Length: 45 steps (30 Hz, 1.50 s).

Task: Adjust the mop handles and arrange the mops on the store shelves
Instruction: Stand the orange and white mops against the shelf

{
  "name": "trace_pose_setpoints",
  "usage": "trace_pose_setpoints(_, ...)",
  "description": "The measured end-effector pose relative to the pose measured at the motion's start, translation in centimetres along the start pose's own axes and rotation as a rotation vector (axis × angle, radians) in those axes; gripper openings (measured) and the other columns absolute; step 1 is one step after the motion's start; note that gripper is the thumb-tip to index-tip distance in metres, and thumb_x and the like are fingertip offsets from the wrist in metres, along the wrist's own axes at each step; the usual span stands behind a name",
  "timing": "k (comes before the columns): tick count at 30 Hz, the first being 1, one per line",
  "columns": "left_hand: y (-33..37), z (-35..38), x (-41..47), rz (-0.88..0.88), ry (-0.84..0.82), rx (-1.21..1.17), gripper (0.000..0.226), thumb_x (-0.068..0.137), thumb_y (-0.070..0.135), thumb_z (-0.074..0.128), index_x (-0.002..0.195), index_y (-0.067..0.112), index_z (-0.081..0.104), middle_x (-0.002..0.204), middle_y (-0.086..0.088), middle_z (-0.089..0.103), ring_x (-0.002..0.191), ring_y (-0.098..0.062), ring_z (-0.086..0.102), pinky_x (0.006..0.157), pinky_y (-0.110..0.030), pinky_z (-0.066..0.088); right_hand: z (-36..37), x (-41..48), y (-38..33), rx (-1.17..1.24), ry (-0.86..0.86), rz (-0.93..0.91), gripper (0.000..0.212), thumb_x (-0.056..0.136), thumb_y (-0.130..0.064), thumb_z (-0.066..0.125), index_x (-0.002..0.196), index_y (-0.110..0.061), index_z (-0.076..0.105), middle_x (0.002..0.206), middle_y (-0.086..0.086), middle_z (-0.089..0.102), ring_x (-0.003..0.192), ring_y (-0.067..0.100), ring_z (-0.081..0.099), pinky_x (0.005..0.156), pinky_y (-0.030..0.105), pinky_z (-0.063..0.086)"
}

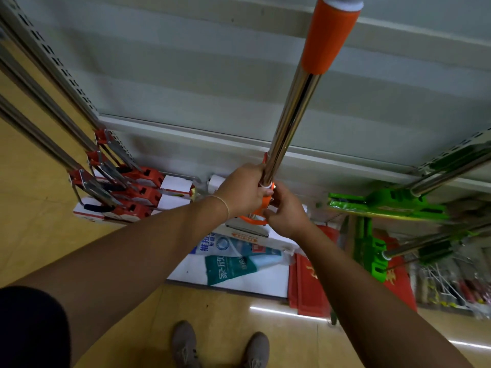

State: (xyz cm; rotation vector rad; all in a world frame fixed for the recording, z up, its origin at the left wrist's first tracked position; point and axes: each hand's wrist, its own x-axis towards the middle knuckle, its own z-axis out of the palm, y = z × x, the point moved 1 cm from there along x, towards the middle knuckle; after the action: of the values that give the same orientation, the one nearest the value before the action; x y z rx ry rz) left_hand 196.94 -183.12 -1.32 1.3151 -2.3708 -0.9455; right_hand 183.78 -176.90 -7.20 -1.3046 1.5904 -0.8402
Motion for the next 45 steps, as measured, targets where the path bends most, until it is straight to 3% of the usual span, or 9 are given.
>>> trace_pose_setpoints(3,0.2,0.4,0.8,-0.038,0.061,0.006,0.019,0.087,0.026,0.070,0.103,0.018,0.065,0.096,-0.003,0.061,0.091,-0.021,0.060,0.083,-0.032,0.048,0.2,0.4,0.3,0.014,0.056,-0.033,0.041,0.079,-0.015,0.080,0.115,-0.024,0.060,0.099,-0.008,0.071,0.089,0.005,0.067,0.082,0.026,0.055)
trace_pose_setpoints(8,0.4,1.0,1.9,-0.082,0.125,0.026,0.025,0.082,0.028,0.072,0.104,0.020,0.066,0.098,-0.005,0.065,0.093,-0.023,0.064,0.085,-0.038,0.053,-0.3,1.4,0.5,-0.019,0.125,-0.058,0.023,0.084,-0.025,0.067,0.106,-0.020,0.068,0.091,0.000,0.073,0.083,0.019,0.068,0.077,0.038,0.057)
trace_pose_setpoints(13,0.8,1.8,2.5,-0.108,0.197,-0.035,0.026,0.082,0.026,0.071,0.107,0.019,0.066,0.097,-0.006,0.066,0.091,-0.023,0.065,0.082,-0.037,0.054,-2.4,3.1,0.4,-0.060,0.047,-0.065,0.020,0.083,-0.006,0.073,0.102,-0.012,0.071,0.095,0.009,0.075,0.088,0.023,0.071,0.079,0.031,0.056)
trace_pose_setpoints(25,0.0,1.3,3.2,-0.115,0.052,-0.124,0.031,0.090,0.031,0.066,0.119,0.022,0.060,0.107,-0.001,0.068,0.099,-0.019,0.062,0.088,-0.032,0.049,-1.7,2.7,0.5,-0.005,0.103,-0.056,0.025,0.087,-0.013,0.071,0.109,-0.025,0.066,0.089,-0.008,0.072,0.080,0.005,0.068,0.073,0.025,0.054)
trace_pose_setpoints(30,-0.4,1.8,2.8,-0.203,0.058,-0.199,0.013,0.090,0.040,0.066,0.087,0.028,0.063,0.071,0.015,0.057,0.068,0.001,0.053,0.062,-0.014,0.037,-0.3,2.0,0.8,-0.194,0.311,0.001,0.012,0.089,-0.021,0.065,0.100,-0.016,0.068,0.080,-0.001,0.070,0.074,0.017,0.066,0.068,0.035,0.055)
trace_pose_setpoints(32,-0.6,1.9,3.0,-0.201,0.044,-0.238,0.012,0.090,0.040,0.066,0.088,0.028,0.067,0.071,0.013,0.060,0.070,-0.002,0.057,0.065,-0.018,0.041,0.0,2.0,0.4,-0.218,0.354,0.009,0.013,0.089,-0.020,0.065,0.101,-0.014,0.068,0.081,0.002,0.071,0.074,0.019,0.066,0.069,0.035,0.055)
trace_pose_setpoints(35,-0.9,1.4,3.6,-0.192,0.015,-0.272,0.008,0.087,0.039,0.069,0.088,0.031,0.069,0.078,0.007,0.067,0.080,-0.012,0.064,0.078,-0.028,0.050,-0.1,2.3,-0.4,-0.217,0.368,0.022,0.013,0.090,-0.020,0.066,0.101,-0.014,0.068,0.085,0.001,0.072,0.078,0.019,0.066,0.069,0.029,0.050)
trace_pose_setpoints(42,-0.4,0.8,3.5,-0.190,0.047,-0.259,0.025,0.088,0.035,0.070,0.067,0.039,0.056,0.061,0.017,0.054,0.060,0.000,0.052,0.059,-0.016,0.034,-0.6,2.3,-1.2,-0.185,0.327,0.056,0.013,0.093,-0.019,0.065,0.105,-0.016,0.068,0.083,-0.007,0.065,0.076,0.009,0.061,0.059,0.008,0.039)
trace_pose_setpoints(45,0.0,0.5,3.2,-0.192,0.031,-0.248,0.021,0.088,0.037,0.068,0.071,0.039,0.056,0.063,0.017,0.054,0.062,0.001,0.051,0.060,-0.017,0.035,-0.7,2.0,-1.5,-0.145,0.309,0.071,0.013,0.093,-0.020,0.064,0.106,-0.018,0.066,0.085,-0.007,0.065,0.074,0.004,0.061,0.057,0.004,0.038)
